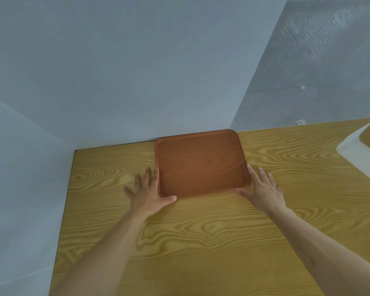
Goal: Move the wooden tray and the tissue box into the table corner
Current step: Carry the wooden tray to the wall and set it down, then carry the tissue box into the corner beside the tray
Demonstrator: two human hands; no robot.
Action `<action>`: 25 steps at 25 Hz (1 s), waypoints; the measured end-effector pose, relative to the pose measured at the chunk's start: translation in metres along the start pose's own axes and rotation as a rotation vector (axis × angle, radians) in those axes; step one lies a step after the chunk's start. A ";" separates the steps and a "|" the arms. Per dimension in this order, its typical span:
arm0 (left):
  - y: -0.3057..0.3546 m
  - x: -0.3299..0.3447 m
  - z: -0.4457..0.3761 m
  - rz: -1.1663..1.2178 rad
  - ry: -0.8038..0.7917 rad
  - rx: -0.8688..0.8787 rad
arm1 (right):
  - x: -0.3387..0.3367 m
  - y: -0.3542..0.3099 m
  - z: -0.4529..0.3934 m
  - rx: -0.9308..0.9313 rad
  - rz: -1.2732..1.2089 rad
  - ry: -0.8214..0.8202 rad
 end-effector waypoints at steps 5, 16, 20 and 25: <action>0.019 -0.016 0.014 0.060 0.106 0.001 | -0.006 0.002 0.029 -0.064 0.008 0.040; 0.183 -0.043 0.134 0.003 -0.011 0.651 | -0.113 0.128 0.162 -0.293 0.130 0.188; 0.264 -0.032 0.199 -0.079 0.085 0.903 | -0.147 0.211 0.239 -0.234 0.155 0.279; 0.347 -0.004 0.262 -0.275 0.089 1.110 | -0.177 0.293 0.314 -0.103 0.171 0.329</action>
Point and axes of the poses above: each hand's wrist, its own z-axis away from the middle knuckle, its own x-axis out of the palm, y = z × x, the point moved 1 cm from there along -z, towards the middle knuckle, and after that the axes turned 13 degrees about y, right-handed, at the moved point
